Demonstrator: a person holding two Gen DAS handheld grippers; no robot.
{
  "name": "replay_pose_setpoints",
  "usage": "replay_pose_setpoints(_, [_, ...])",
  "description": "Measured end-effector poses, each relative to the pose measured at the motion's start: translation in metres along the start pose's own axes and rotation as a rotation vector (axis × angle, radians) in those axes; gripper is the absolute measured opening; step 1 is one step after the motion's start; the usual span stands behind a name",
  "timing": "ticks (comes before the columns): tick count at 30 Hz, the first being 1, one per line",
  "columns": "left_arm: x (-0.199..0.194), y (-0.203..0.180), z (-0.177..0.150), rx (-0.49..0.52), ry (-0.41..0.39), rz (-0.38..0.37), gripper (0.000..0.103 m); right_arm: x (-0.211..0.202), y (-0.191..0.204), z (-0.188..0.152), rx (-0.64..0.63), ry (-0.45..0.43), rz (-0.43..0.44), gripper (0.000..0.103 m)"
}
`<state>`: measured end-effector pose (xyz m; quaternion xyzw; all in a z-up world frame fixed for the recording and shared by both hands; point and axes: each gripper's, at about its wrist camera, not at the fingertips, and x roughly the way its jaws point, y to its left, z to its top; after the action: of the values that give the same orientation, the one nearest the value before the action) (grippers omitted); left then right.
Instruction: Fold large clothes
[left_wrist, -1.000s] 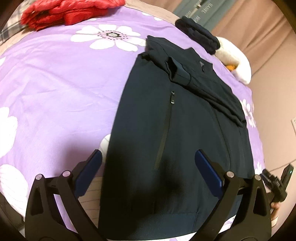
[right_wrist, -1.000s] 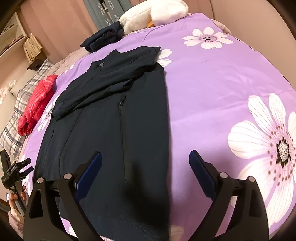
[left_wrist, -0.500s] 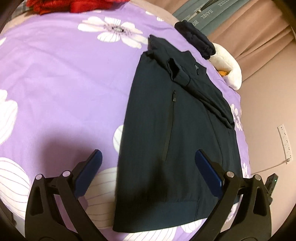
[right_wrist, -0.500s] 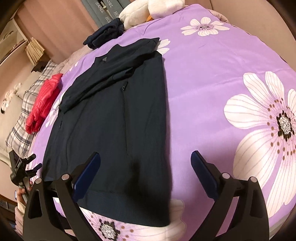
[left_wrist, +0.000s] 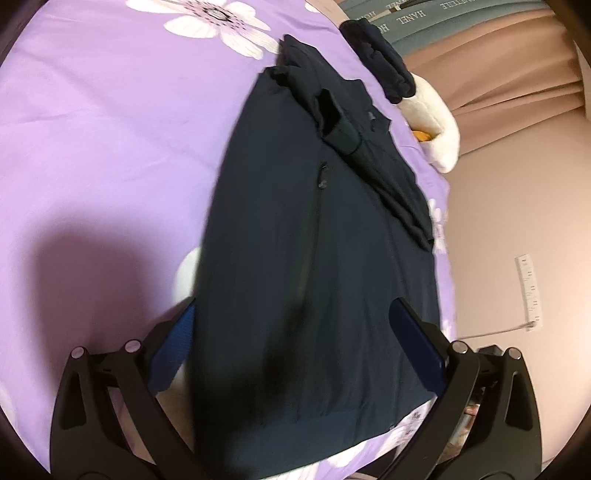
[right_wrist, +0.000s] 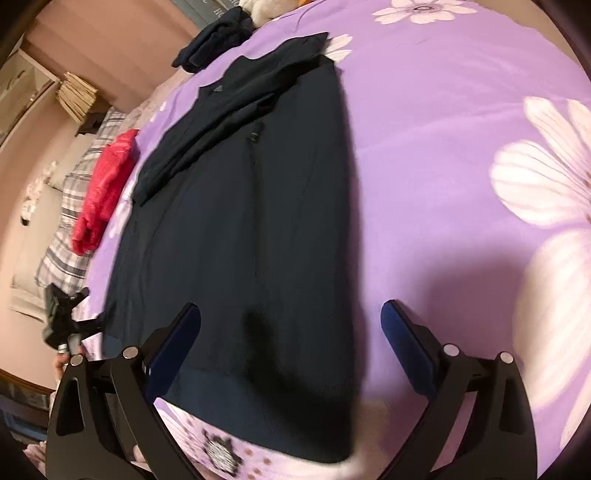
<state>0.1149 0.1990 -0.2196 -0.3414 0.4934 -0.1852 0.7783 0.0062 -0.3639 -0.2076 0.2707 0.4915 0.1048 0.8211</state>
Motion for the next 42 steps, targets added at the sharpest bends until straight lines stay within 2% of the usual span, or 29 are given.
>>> replay_pose_setpoints(7, [0.029,-0.007,0.031,-0.037,0.025,-0.069,0.100,0.033,0.007,0.048,0.075,0.011,0.114,0.098])
replay_pose_setpoints(12, [0.038,-0.014,0.031,-0.005,0.064,-0.118,0.099,0.052,0.010,0.068,0.111,0.017,0.134,0.098])
replay_pose_setpoints(14, [0.036,-0.014,0.024,0.020,0.091,-0.132,0.097,0.051,0.012,0.066,0.092,0.037,0.151,0.097])
replay_pose_setpoints(16, [0.031,-0.012,0.016,0.040,0.112,-0.146,0.095,0.047,0.012,0.059,0.051,0.072,0.133,0.093])
replay_pose_setpoints(20, [0.019,-0.006,-0.003,0.057,0.131,-0.175,0.095,0.029,0.005,0.036,0.025,0.116,0.161,0.092])
replay_pose_setpoints(28, [0.002,-0.003,-0.039,0.036,0.133,-0.205,0.095,0.001,-0.002,-0.009,0.039,0.131,0.197,0.092])
replay_pose_setpoints(31, [0.007,-0.007,-0.040,0.054,0.143,-0.181,0.095,0.004,0.002,-0.013,0.029,0.132,0.192,0.092])
replay_pose_setpoints(36, [0.023,-0.017,-0.029,0.055,0.151,-0.188,0.095,0.015,0.006,0.001,0.028,0.128,0.199,0.092])
replay_pose_setpoints(42, [0.026,-0.021,-0.034,0.070,0.145,-0.182,0.094,0.023,0.010,0.008,0.029,0.124,0.186,0.092])
